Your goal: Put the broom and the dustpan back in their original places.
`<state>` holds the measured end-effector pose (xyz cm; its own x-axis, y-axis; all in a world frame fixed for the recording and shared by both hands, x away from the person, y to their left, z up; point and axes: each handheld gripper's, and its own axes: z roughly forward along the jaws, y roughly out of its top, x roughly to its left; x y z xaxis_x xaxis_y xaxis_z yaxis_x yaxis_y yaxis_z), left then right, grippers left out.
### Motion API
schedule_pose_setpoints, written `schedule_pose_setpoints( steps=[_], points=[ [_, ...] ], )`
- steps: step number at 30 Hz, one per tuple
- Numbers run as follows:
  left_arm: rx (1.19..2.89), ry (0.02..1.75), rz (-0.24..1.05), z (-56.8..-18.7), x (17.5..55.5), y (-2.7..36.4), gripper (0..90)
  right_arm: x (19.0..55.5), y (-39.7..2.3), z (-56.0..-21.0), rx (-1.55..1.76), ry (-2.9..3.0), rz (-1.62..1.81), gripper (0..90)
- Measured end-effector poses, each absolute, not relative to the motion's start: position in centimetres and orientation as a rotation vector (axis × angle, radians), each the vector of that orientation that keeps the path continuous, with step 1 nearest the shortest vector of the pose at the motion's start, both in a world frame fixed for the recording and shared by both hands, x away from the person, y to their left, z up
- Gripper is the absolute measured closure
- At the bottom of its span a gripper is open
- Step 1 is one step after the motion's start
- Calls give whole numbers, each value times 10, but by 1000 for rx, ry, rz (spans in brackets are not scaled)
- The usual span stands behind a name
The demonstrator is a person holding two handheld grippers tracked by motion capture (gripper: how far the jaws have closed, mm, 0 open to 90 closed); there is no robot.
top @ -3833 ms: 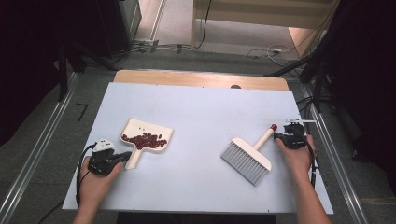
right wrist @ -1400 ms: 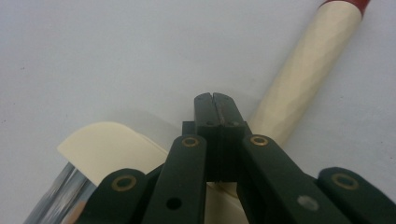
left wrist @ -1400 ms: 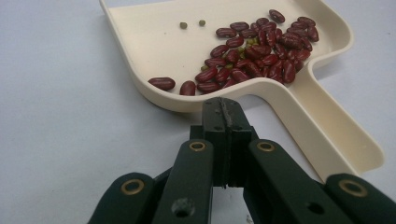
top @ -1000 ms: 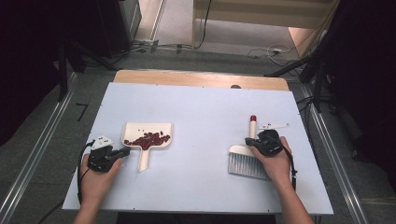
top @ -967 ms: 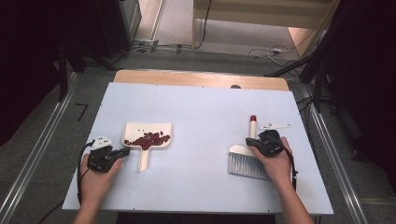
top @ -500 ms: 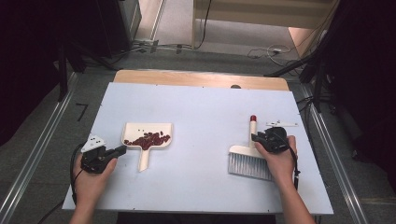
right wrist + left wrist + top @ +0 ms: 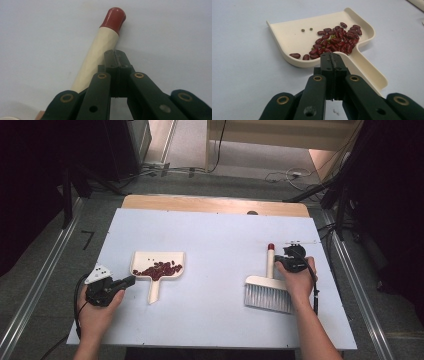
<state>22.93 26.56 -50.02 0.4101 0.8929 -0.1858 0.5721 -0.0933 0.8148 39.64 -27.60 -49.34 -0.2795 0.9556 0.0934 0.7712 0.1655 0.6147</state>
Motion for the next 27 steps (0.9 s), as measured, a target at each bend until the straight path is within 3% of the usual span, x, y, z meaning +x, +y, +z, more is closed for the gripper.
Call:
schedule_pose_setpoints(
  steps=[14,17,22,27],
  points=[
    [1780,1256,452,-500,229,264,900,397,-276,-491,1629,2153,854,876],
    [1772,1235,452,-500,228,263,899,391,-281,-485,1593,2146,912,820],
    [1756,1180,463,-497,226,261,700,374,-290,-477,1494,2138,1063,627],
    [1734,1156,481,-494,225,257,375,357,-297,-474,1397,2145,1180,408]
  ],
)
